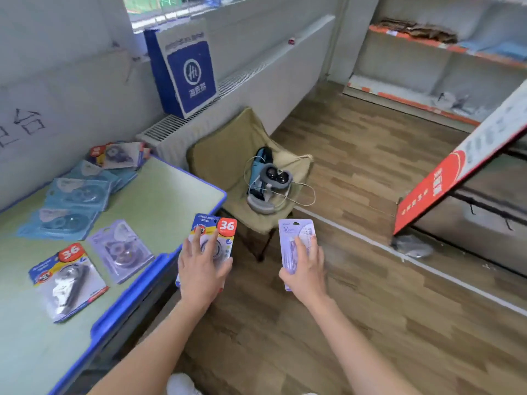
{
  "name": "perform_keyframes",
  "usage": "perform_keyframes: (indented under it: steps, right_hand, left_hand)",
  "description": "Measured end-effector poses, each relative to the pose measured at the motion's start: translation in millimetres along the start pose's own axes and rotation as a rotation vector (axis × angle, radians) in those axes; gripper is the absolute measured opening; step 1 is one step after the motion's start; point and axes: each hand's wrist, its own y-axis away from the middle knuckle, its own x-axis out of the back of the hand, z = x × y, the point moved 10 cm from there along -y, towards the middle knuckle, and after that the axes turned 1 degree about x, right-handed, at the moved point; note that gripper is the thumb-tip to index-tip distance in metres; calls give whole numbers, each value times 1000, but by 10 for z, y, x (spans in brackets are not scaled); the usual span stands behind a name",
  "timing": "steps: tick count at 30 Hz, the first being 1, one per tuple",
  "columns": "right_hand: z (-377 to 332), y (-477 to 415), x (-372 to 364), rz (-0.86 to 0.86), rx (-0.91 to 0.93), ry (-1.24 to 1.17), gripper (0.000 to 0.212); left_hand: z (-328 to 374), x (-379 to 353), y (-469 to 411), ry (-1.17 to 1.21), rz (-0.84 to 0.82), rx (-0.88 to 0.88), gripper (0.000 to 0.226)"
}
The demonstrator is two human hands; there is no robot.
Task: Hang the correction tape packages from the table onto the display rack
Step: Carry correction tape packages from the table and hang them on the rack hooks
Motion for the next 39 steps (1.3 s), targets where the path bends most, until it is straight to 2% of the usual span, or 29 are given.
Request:
perform_keyframes:
  steps: [9,16,31,39]
  right_hand:
    - [2028,406,905,127,-267,-17,77]
    - [3120,604,1384,245,-481,-78,78]
    - [5017,380,2861,488,-777,-117,80]
    - [6237,272,3484,560,-807,-118,81]
  left_hand:
    - [2122,-1186,405,31,-167,-349,63]
    - [3364,-1844,621,54,-284,-564,59]
    - [6054,-3080,440,181,-414,-846,68]
    - [7264,-3762,703,210,-432,-893,70]
